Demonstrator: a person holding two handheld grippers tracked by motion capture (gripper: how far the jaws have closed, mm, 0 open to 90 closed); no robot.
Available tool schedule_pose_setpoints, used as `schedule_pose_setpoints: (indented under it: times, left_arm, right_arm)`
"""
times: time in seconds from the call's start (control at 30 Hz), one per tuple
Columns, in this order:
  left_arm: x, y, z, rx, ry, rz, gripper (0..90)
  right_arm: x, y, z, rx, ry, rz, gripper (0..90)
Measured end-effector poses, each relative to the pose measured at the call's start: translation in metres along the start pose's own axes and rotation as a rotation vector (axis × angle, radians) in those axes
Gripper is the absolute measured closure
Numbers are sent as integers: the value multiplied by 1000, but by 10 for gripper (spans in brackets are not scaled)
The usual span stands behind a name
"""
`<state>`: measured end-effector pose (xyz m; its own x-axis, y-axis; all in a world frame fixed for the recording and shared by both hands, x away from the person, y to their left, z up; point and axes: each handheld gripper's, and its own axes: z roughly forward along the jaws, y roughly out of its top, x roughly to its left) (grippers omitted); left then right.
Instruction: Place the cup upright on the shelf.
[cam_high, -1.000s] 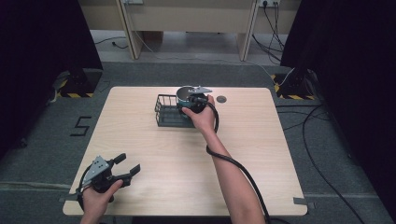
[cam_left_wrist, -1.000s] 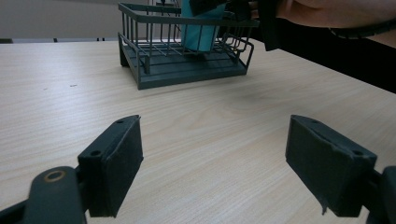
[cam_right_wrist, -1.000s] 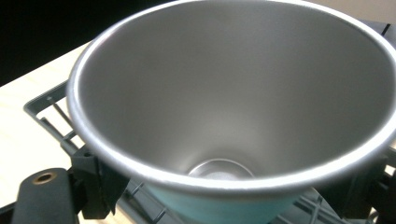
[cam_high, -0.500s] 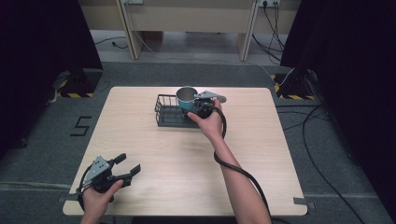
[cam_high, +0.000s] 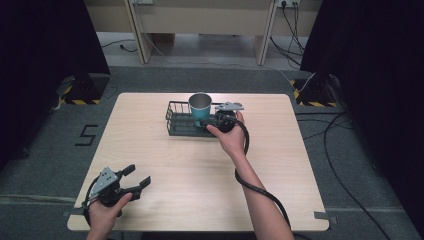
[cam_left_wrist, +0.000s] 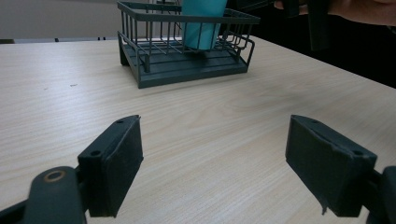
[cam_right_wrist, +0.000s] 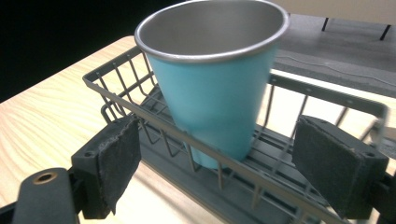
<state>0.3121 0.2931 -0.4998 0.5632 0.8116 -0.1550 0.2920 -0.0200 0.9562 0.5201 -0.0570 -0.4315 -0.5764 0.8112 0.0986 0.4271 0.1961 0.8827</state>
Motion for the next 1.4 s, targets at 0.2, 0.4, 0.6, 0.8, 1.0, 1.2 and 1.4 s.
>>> schedule_pose_setpoints:
  times: [0.2, 0.4, 0.6, 0.8, 1.0, 1.2, 1.4]
  left_arm:
    - [0, 0, 1, 4, 2, 0, 184]
    - [0, 0, 0, 2, 4, -1, 184]
    - [-1, 0, 1, 5, 1, 0, 184]
    - [-1, -1, 1, 5, 5, -2, 184]
    - [-1, -1, 1, 11, 7, 3, 184]
    - [-1, -1, 1, 13, 11, 4, 184]
    - [-2, -1, 2, 14, 11, 5, 184]
  right_arm:
    - [-5, -3, -13, 0, -5, 0, 162]
    - [-7, -9, -26, 0, -3, -12, 164]
    - [-9, -19, -40, -1, -1, -24, 164]
    - [-17, -29, -55, -5, 14, -3, 165]
    - [-25, -39, -70, -4, 14, 6, 166]
    - [-31, -48, -88, -7, -1, 1, 166]
    - [-37, -65, -104, 12, -25, -18, 165]
